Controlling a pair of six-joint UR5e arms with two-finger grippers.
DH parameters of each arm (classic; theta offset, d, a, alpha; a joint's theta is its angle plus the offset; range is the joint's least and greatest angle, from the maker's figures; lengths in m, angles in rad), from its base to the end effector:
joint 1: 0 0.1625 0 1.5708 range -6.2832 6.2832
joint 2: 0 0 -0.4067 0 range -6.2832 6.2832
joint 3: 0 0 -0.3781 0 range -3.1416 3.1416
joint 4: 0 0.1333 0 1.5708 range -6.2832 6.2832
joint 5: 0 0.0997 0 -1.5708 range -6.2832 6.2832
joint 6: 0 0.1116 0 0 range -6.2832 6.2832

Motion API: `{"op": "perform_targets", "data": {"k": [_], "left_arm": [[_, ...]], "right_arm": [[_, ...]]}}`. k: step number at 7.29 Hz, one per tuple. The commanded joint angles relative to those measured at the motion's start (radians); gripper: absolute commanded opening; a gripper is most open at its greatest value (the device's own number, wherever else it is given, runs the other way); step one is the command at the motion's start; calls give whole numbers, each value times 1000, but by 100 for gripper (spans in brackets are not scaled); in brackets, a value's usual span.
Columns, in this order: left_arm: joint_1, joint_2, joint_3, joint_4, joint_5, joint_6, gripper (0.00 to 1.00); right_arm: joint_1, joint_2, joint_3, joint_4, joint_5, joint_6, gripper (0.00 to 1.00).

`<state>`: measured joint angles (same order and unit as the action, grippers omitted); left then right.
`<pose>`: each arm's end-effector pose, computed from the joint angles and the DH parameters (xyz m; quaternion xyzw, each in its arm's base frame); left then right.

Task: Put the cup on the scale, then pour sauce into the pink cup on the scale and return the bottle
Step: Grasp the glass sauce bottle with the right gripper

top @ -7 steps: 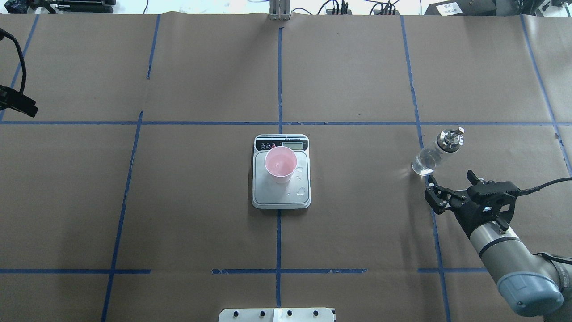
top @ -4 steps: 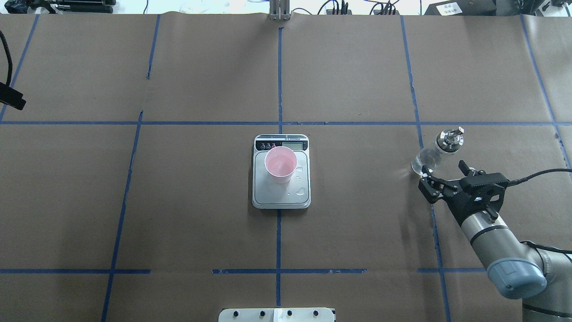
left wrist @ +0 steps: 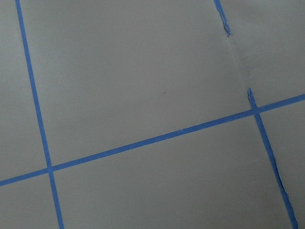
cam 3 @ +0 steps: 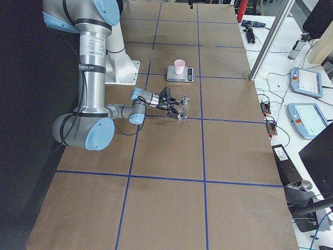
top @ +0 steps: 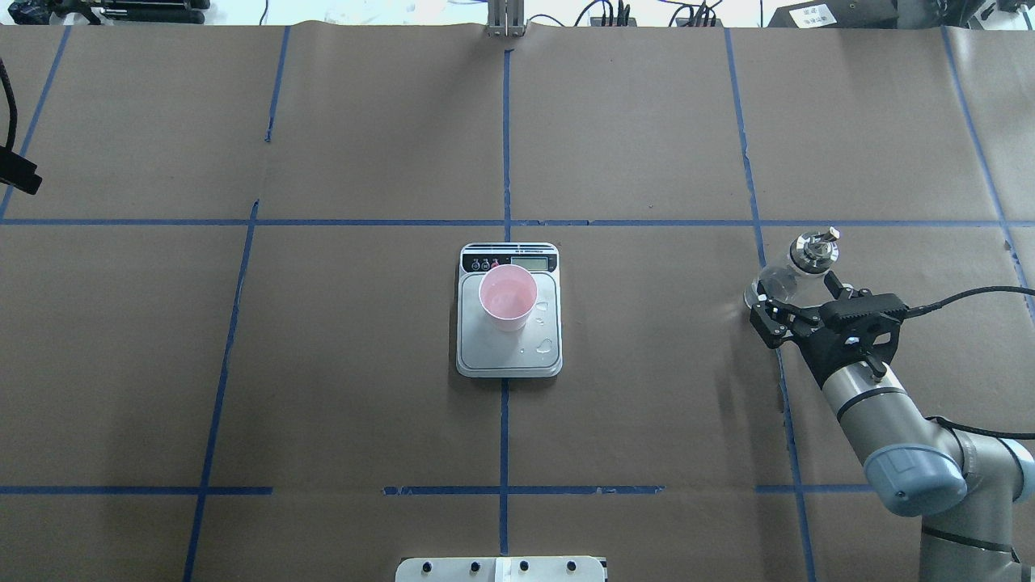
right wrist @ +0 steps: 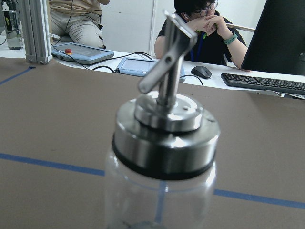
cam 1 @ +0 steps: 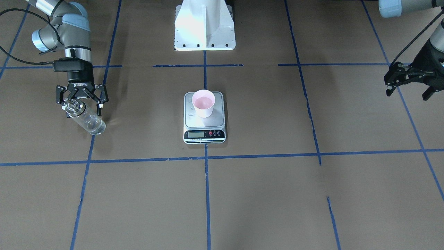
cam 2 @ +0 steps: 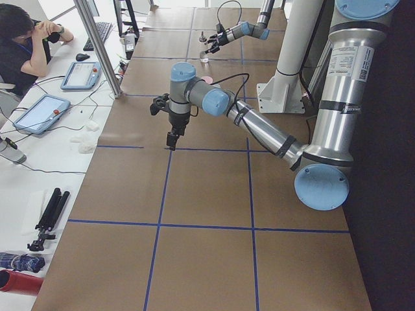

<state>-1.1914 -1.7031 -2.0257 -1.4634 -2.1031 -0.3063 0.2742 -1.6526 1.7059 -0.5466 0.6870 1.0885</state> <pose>0.1144 -0.4940 0.3954 0.1300 0.3177 0.0967 0.9343 -0.3775 -0.3343 0.4934 0.5124 -0.2954 0.1376 0.7945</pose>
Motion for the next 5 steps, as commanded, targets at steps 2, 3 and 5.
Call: {"op": "perform_targets", "data": {"k": [2, 3, 5], "left_arm": [[-4, -6, -2, 0, 0, -4, 100], [-4, -7, -2, 0, -1, -4, 100], [-4, -6, -2, 0, -2, -5, 100]], "right_arm": [[17, 20, -19, -1, 11, 1, 100], [23, 20, -23, -1, 19, 1, 100], [31, 20, -26, -1, 35, -1, 97]]}}
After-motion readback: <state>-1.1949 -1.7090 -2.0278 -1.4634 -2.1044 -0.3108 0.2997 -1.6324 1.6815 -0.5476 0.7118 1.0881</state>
